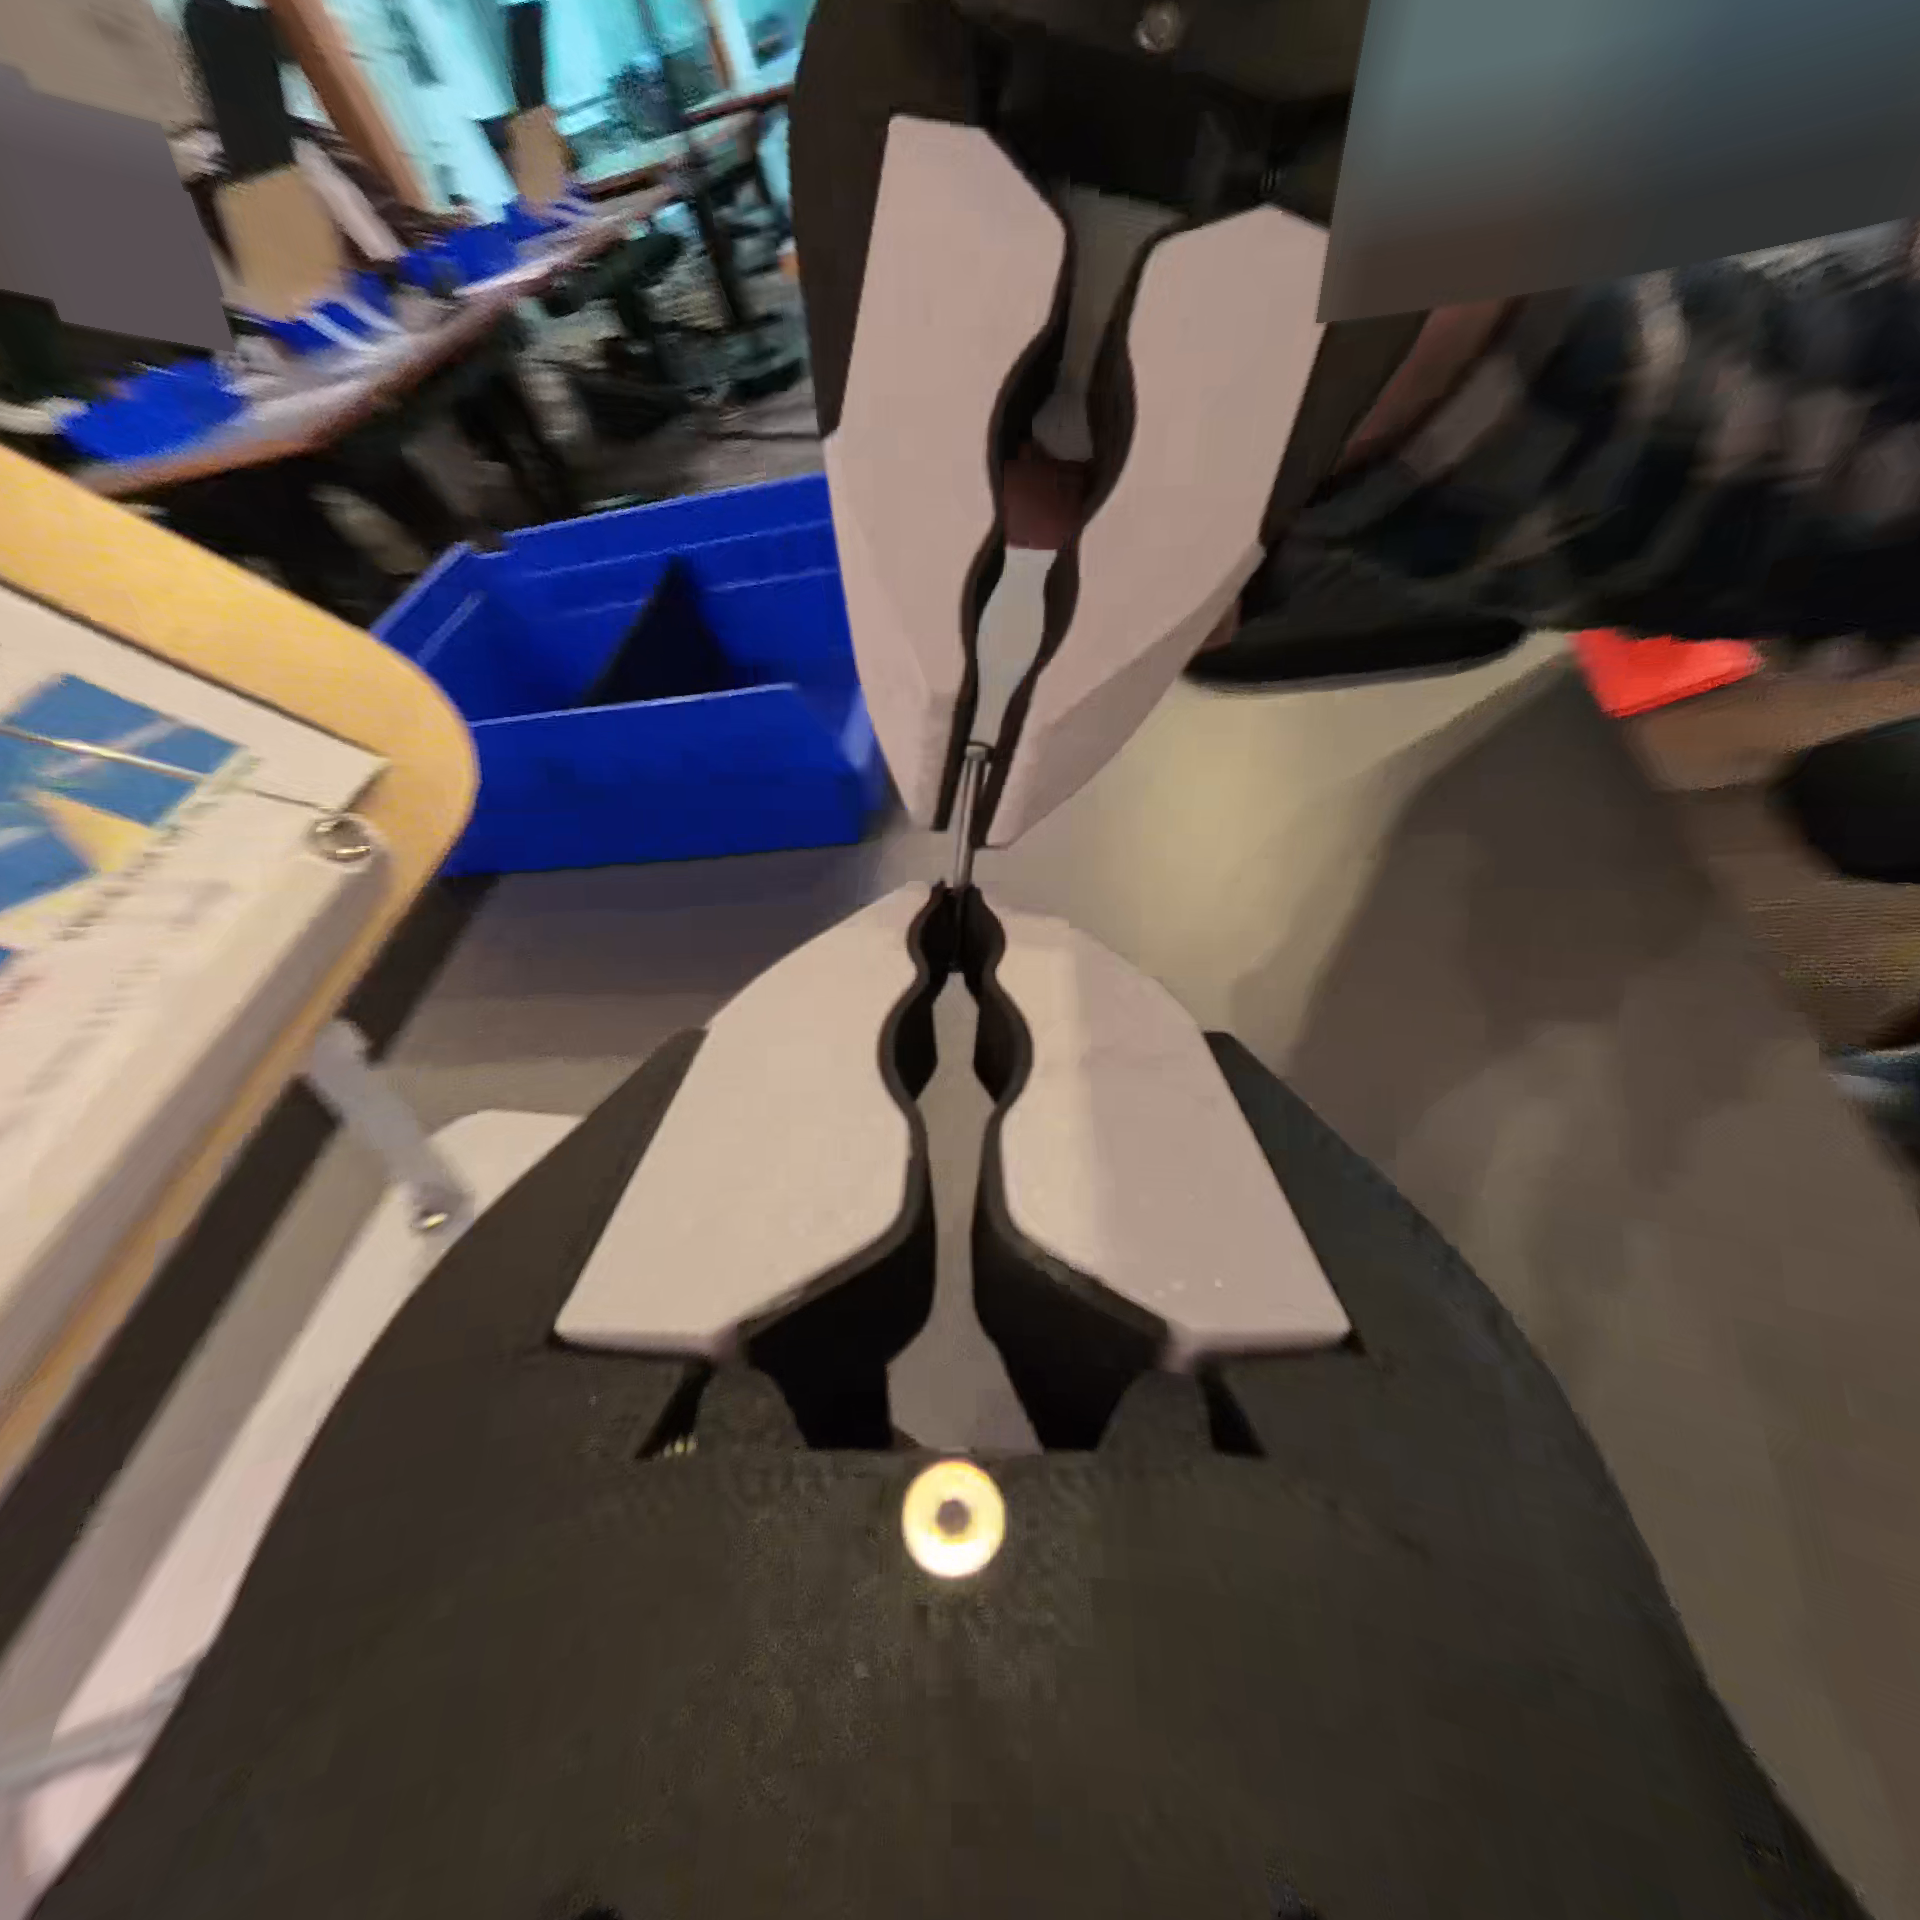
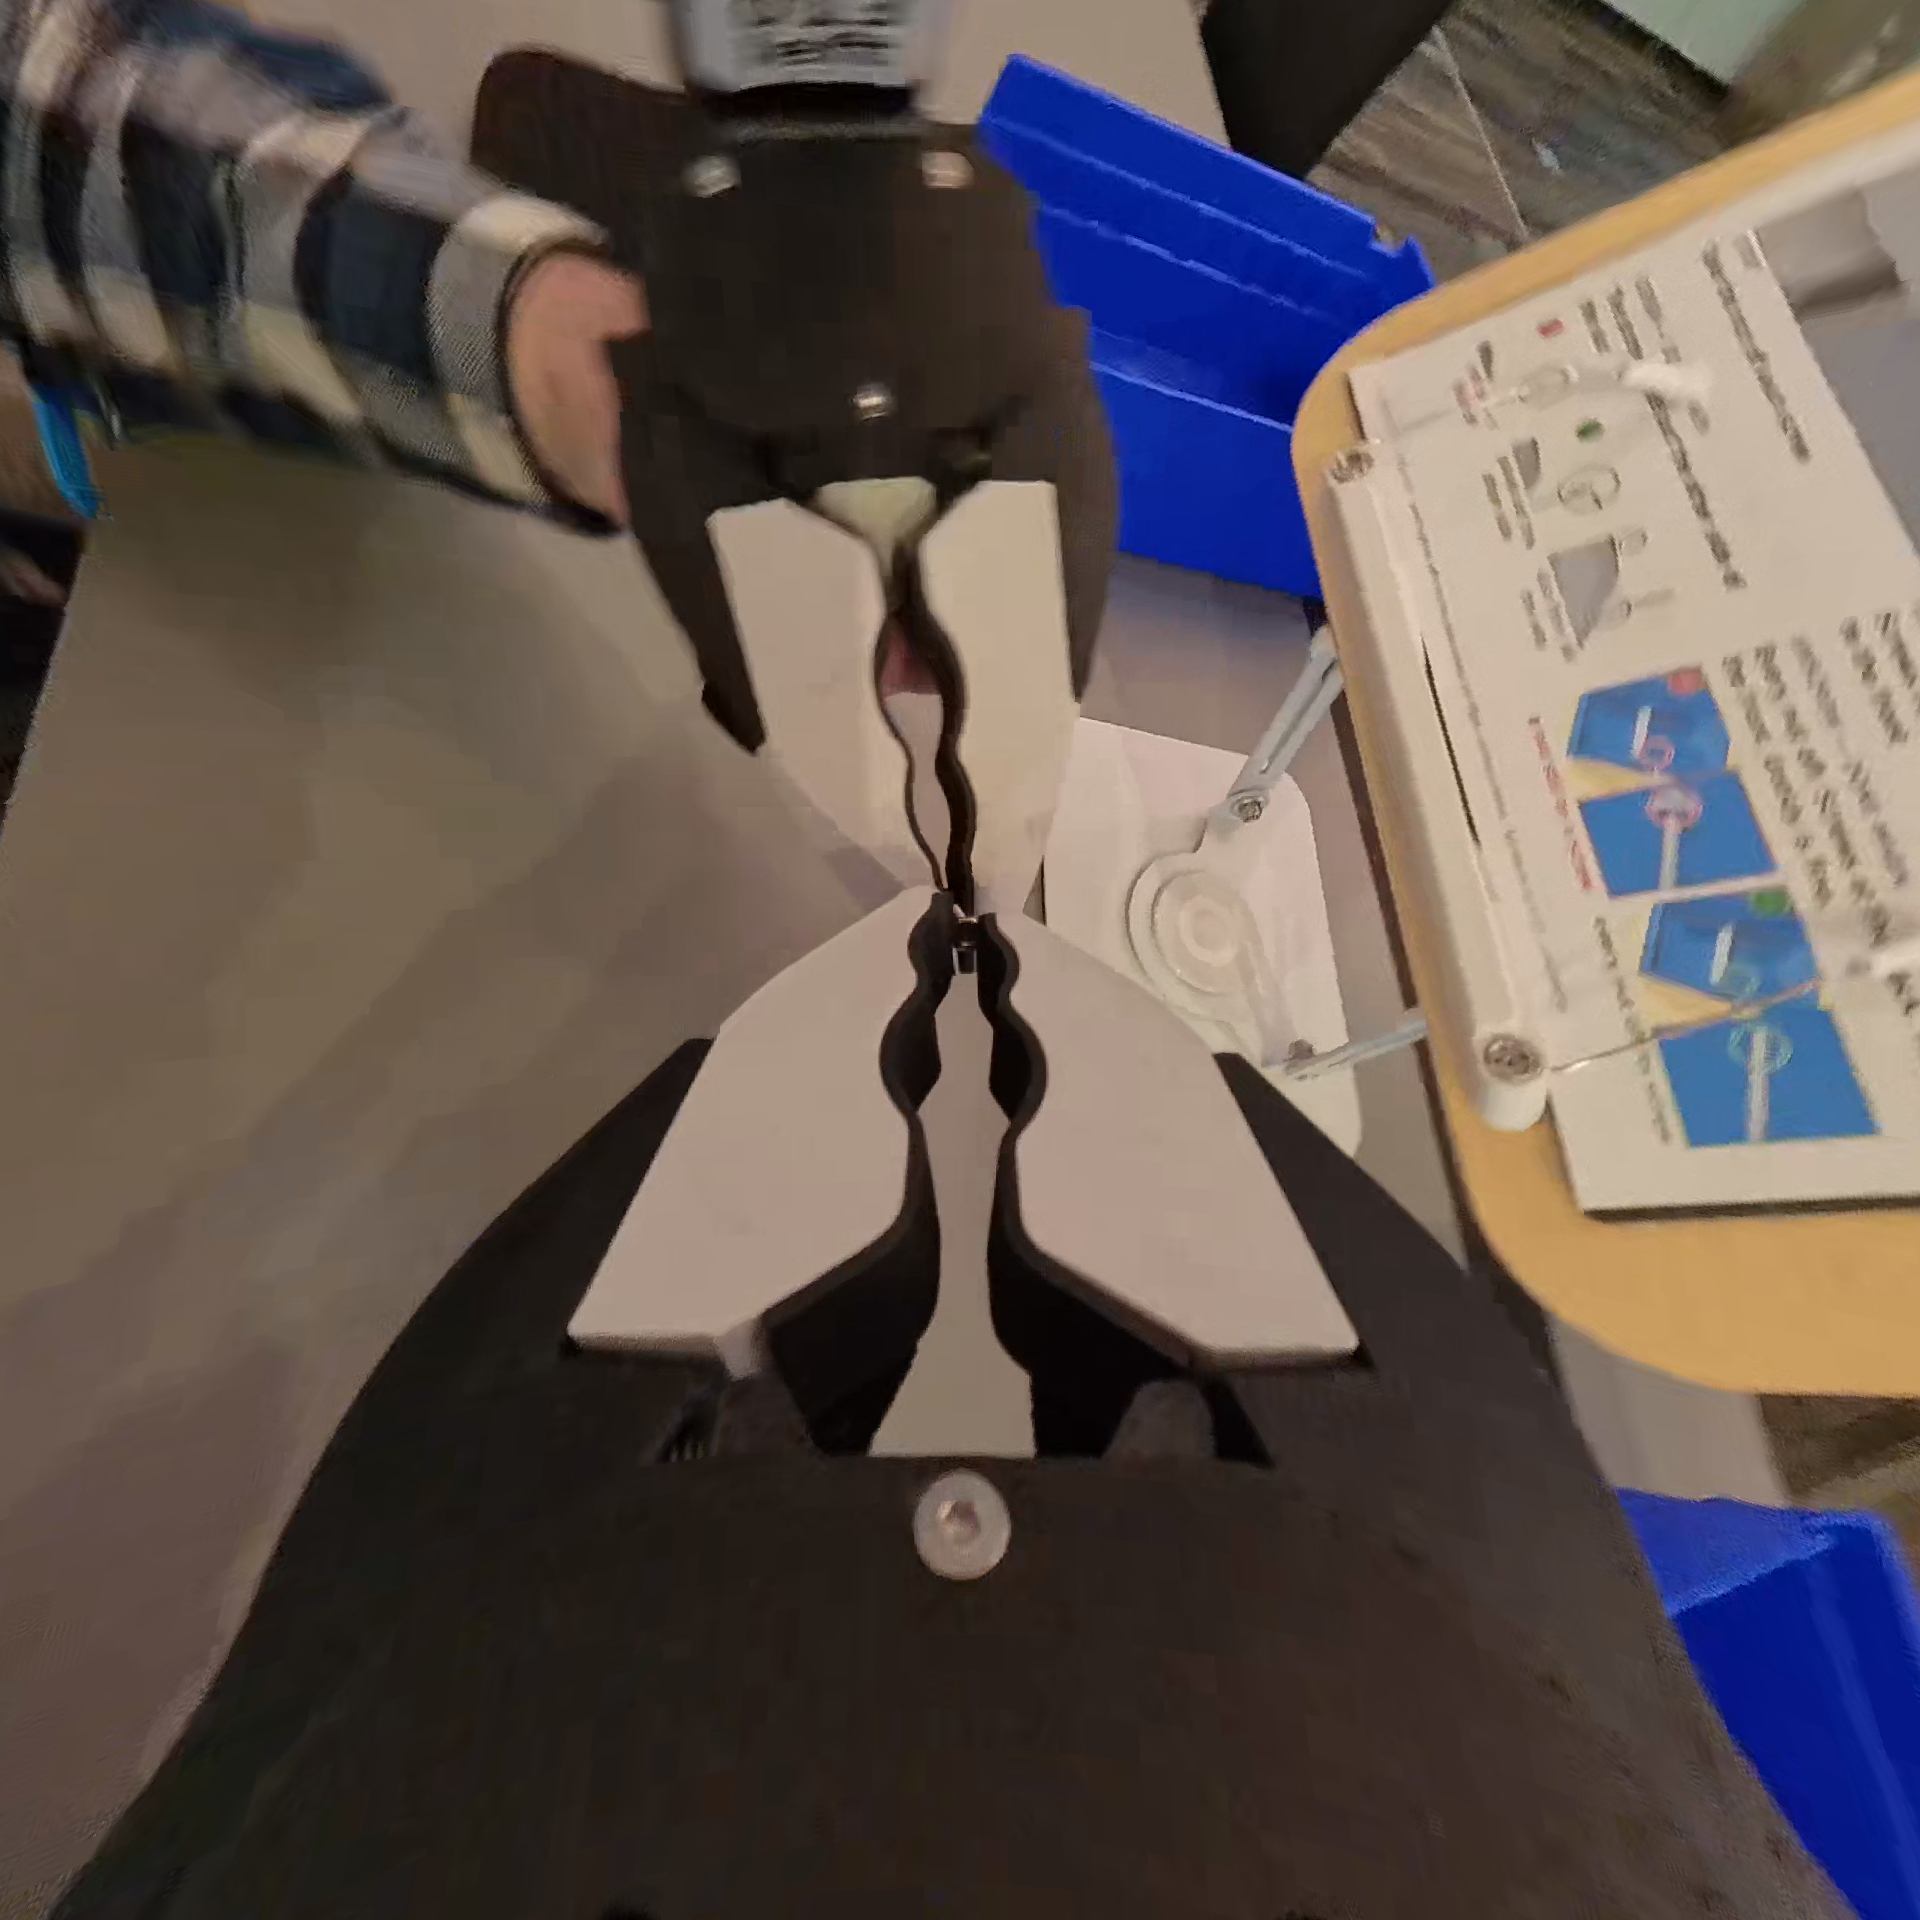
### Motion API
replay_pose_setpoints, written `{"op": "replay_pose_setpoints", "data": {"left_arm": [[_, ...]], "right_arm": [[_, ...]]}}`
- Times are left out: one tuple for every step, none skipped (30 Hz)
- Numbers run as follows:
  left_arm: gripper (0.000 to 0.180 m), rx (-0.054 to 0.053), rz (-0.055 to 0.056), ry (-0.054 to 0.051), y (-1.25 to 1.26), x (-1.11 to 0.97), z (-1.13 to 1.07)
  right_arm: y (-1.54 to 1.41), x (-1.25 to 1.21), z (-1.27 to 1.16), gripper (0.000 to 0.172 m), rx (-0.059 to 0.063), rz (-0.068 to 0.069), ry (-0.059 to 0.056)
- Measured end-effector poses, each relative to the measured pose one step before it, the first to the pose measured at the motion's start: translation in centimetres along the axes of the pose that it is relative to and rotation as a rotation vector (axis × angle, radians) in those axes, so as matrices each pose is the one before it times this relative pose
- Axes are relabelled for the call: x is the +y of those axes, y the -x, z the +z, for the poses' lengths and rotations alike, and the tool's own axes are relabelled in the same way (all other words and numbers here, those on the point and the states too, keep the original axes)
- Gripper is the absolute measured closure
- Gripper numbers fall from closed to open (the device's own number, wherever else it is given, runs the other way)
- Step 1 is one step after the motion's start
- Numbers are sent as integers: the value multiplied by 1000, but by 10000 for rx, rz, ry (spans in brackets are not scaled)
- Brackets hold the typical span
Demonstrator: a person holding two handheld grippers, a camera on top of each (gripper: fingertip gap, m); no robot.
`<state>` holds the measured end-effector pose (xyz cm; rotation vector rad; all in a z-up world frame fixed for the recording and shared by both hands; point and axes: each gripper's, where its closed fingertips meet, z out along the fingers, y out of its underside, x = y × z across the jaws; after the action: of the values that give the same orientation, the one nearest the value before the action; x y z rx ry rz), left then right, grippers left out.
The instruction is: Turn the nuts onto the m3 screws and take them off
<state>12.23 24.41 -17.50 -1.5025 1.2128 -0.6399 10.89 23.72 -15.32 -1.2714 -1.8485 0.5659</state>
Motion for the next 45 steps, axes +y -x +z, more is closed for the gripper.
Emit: {"op": "replay_pose_setpoints", "data": {"left_arm": [[178, 725, -388, -171, -501, -163, -113], [178, 943, -476, -63, -766, -15, -22], [178, 656, -300, -76, -450, -16, -60], [178, 624, -205, -34, -462, 66, -28], [178, 896, -276, 24, -809, 182, 42], [178, 691, -139, -55, -600, 114, 27], [178, 492, -113, -7, -354, 178, 88], [178, 785, -248, 27, -703, 195, 109], [178, 710, -129, 7, -664, 155, 125], [178, 471, 5, 39, -446, 190, 138], [178, 657, -166, -16, -593, 138, 97], [178, 687, -193, -80, -607, 63, 140], [178, 560, -149, -47, -470, 164, 259], [178, 610, -214, -11, -485, 200, 354], [178, 408, -85, 86, -295, 273, 412], [178, 240, -47, 58, -144, 192, 347], [178, 44, -74, -3, 108, 102, 159], [178, -98, 12, -61, 201, -5, 33], [178, -134, 59, -63, 144, -90, -2], [178, -157, 100, -19, 134, -76, -11], [178, -166, 97, 12, 168, -61, -9], [178, -155, 80, 9, 172, -28, 24], [178, -103, 67, 19, 73, 0, 33], [177, -121, 49, 4, 98, -30, 9], [176, -226, 44, -8, 231, -50, -23], [176, -199, 65, -15, 156, -67, -54], [174, -167, 68, -16, 91, -94, -52], [172, -306, 88, 63, 283, -45, -16], [167, -237, 111, 40, 130, -126, -10], [168, -135, 93, 27, 18, -123, -43], [168, -218, 80, 67, 178, -61, -17], [165, -205, 126, 24, 136, -95, 16], [164, -168, 110, -43, 68, -169, 2], [165, -322, 130, 32, 251, -70, 28], [164, -446, 225, 135, 345, 43, 80], [163, -582, 297, 184, 480, 61, 47], [163, -632, 326, 148, 511, 1, -5], [161, -399, 272, 88, 169, -63, 8], [158, -423, 242, 193, 254, 103, 52], [158, -620, 320, 217, 509, 149, 34], [158, -474, 203, 56, 356, -25, 36], [158, -327, 33, -61, 226, -156, 25], [158, -731, 117, 5, 781, -34, -12], [158, -401, 186, 138, 320, 199, 42], [158, -219, 146, 223, 63, 315, 156]], "right_arm": [[301, -196, -107, 166, -81, -461, 94], [425, -141, -102, 166, -152, -596, 125], [348, -114, -44, 166, -123, -504, 142], [314, -122, 6, 166, -128, -329, 124], [495, -176, 36, 166, -209, -452, 46], [481, -184, 27, 166, -155, -508, 49], [335, -83, 49, 166, -85, -390, 139], [436, -181, 71, 166, -159, -378, 70], [459, -327, 47, 166, -118, -494, -18], [377, -241, 60, 166, -47, -504, 71], [341, -273, 50, 166, -81, -387, 73], [325, -354, 24, 166, -89, -360, 5], [336, -301, 15, 166, -97, -460, 31], [428, -289, 26, 167, -130, -513, 52], [452, -281, 42, 167, -139, -485, 68], [392, -162, 37, 167, -116, -352, 111], [257, 27, 31, 167, -77, -117, 138], [128, 145, 9, 166, -46, 92, 70], [28, 138, -41, 167, -5, 203, -72], [-15, 107, -51, 167, 11, 285, -150], [-16, 102, -34, 167, 23, 286, -149], [0, 77, -28, 167, 46, 200, -118], [14, 36, 1, 167, 43, 170, -101], [3, 2, -1, 166, 24, 218, -93], [-38, 40, 14, 167, 48, 202, -56], [-69, 106, -1, 167, 64, 180, -34], [-78, 83, -29, 167, 49, 201, -55], [-115, 156, -27, 167, 82, 166, -8], [-163, 221, -2, 167, 106, 130, 36], [-129, 70, -50, 167, 72, 135, -51], [-105, 20, -61, 167, 46, 153, -65], [-157, 93, -32, 167, 58, 154, -15], [-149, 30, -63, 167, 46, 168, -70], [-122, 39, -60, 167, 19, 191, -85], [-148, 161, -56, 167, 48, 201, -25], [-185, 233, -46, 167, 72, 255, 0], [-190, 211, -34, 167, 67, 328, -43], [-192, 178, -42, 167, 72, 348, -72], [-198, 209, -53, 167, 85, 324, -49], [-209, 187, -54, 167, 101, 294, -48], [-190, 118, -87, 167, 89, 281, -103], [-171, 83, -101, 167, 45, 313, -119], [-207, 97, -111, 167, 69, 306, -108], [-245, 70, -150, 167, 101, 259, -119], [-217, 74, -143, 167, 78, 246, -97]]}}
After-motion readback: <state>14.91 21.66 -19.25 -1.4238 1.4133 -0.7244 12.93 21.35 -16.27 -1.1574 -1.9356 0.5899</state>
